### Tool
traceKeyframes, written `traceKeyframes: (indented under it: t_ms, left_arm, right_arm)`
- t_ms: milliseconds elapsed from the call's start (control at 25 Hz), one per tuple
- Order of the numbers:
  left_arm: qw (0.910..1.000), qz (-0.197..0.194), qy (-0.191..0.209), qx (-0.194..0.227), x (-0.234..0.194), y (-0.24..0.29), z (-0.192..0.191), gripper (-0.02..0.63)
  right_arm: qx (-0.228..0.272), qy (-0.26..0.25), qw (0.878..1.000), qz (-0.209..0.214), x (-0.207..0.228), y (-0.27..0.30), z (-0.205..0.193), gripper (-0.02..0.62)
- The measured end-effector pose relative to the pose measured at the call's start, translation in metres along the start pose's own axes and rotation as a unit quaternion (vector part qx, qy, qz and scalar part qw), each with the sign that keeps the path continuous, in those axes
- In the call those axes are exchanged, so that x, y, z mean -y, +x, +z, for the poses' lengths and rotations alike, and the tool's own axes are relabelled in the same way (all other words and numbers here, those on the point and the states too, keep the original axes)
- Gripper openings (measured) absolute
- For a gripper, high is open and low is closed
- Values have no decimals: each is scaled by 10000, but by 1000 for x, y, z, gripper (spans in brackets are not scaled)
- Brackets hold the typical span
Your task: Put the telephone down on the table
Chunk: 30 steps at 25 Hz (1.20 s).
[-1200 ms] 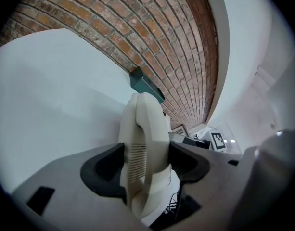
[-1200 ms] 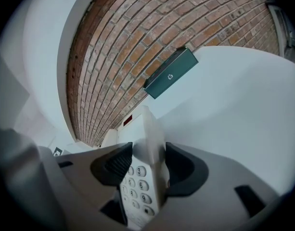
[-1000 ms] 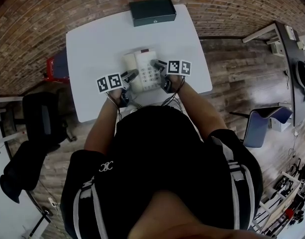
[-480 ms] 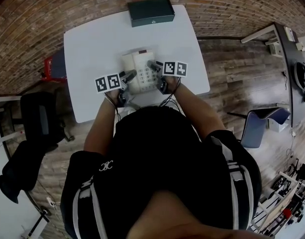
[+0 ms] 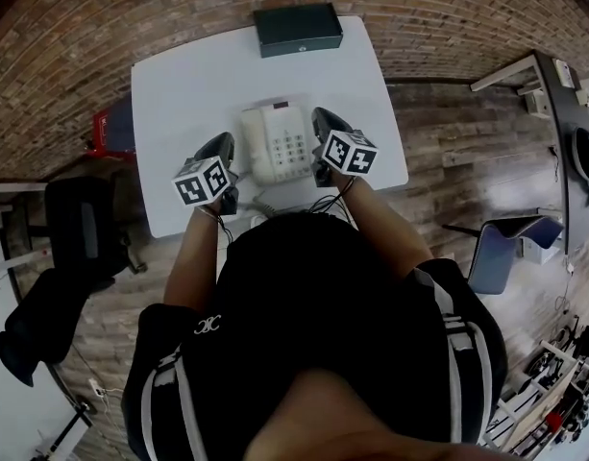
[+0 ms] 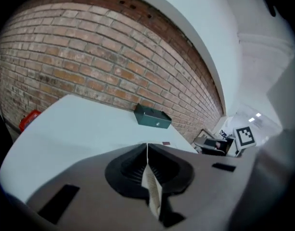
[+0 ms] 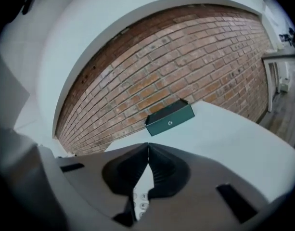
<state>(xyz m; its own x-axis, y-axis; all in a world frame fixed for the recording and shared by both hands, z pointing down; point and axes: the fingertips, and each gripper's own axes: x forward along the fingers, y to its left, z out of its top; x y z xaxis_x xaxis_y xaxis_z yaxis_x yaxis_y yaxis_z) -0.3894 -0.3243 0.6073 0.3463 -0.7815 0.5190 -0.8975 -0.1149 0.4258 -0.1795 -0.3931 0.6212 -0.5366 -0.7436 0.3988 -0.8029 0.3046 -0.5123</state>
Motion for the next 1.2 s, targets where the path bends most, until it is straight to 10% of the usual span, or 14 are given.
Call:
traceKeyframes:
  t_ms: [200, 440, 800, 1200]
  left_arm:
    - [9949, 197, 647, 749, 23, -23, 48, 3]
    - [9760, 390, 1492, 1538, 70, -62, 101, 3]
    - [9678, 389, 1415, 2043, 114, -117, 141, 3]
    - [9629, 459, 1581, 2140, 124, -132, 138, 3]
  right_arm:
    - [-259, -844, 9956, 309, -40, -8, 10, -2]
    - [554, -1662, 9833, 485, -90, -42, 62, -2]
    - [2272, -2164, 9474, 636, -157, -134, 163, -2]
    - [2203, -2117, 9509, 502, -151, -140, 158, -2]
